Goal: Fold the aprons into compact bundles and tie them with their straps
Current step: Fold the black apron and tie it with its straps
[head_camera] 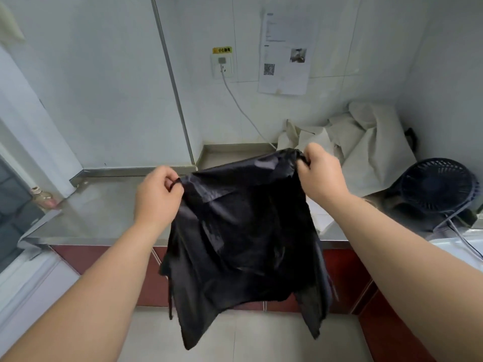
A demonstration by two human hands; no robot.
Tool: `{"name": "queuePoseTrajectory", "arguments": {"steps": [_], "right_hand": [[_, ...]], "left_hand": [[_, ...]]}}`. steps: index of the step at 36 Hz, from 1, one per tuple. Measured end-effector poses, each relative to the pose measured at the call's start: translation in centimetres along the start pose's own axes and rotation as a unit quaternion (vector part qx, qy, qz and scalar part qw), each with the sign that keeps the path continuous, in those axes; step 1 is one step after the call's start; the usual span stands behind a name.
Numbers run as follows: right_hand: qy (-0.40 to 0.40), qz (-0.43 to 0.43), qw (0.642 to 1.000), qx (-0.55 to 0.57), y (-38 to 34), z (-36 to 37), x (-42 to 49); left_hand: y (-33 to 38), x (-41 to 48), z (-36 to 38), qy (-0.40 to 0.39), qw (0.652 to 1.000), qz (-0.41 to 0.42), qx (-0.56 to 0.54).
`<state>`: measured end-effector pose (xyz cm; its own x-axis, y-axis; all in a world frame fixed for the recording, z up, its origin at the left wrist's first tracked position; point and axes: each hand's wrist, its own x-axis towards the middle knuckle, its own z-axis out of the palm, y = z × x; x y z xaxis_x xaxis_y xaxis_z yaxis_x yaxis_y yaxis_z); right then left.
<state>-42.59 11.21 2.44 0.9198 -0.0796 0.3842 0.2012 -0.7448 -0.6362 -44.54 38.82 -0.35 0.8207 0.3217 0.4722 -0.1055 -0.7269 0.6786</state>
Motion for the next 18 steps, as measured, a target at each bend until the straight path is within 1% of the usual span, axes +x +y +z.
{"name": "queuePoseTrajectory", "arguments": {"steps": [2, 3, 5, 6, 9, 12, 13, 15, 16, 18], "right_hand": [[-0.049, 0.013, 0.998, -0.047, -0.2, 0.1, 0.3], [-0.067, 0.017, 0.996, -0.064, -0.3, 0.3, 0.3], [-0.069, 0.022, 0.995, -0.061, -0.7, 0.5, 0.5], [-0.069, 0.024, 0.996, -0.041, -0.8, 0.7, 0.6], [-0.075, 0.036, 0.996, 0.039, -1.6, 1.3, 1.1], [-0.080, 0.051, 0.994, 0.047, -2.3, 1.1, 1.9], [-0.087, 0.059, 0.993, 0.060, -2.5, 1.1, 2.3], [-0.103, 0.090, 0.980, 0.141, -2.6, 1.2, 2.9], [-0.108, 0.107, 0.968, 0.199, -2.8, 1.3, 3.3], [-0.109, 0.126, 0.941, 0.294, -3.1, 1.7, 4.1]], "left_hand": [[0.1, 0.0, -0.3, 0.049, 0.998, 0.004, 0.026], [0.0, 0.0, -0.3, 0.047, 0.997, 0.001, 0.057], [0.4, 0.3, -0.1, -0.006, 0.991, -0.020, 0.135], [0.5, 0.5, 0.1, -0.032, 0.986, -0.029, 0.161], [1.1, 1.6, 0.2, -0.057, 0.983, -0.043, 0.168], [1.9, 3.1, 0.1, -0.079, 0.981, -0.008, 0.175], [2.2, 3.5, 0.1, -0.081, 0.984, -0.016, 0.155], [2.8, 4.2, 0.2, -0.091, 0.992, -0.074, 0.047], [2.8, 4.7, 0.4, -0.088, 0.990, -0.107, -0.017], [2.6, 5.9, 0.6, -0.062, 0.982, -0.134, -0.120]]}}
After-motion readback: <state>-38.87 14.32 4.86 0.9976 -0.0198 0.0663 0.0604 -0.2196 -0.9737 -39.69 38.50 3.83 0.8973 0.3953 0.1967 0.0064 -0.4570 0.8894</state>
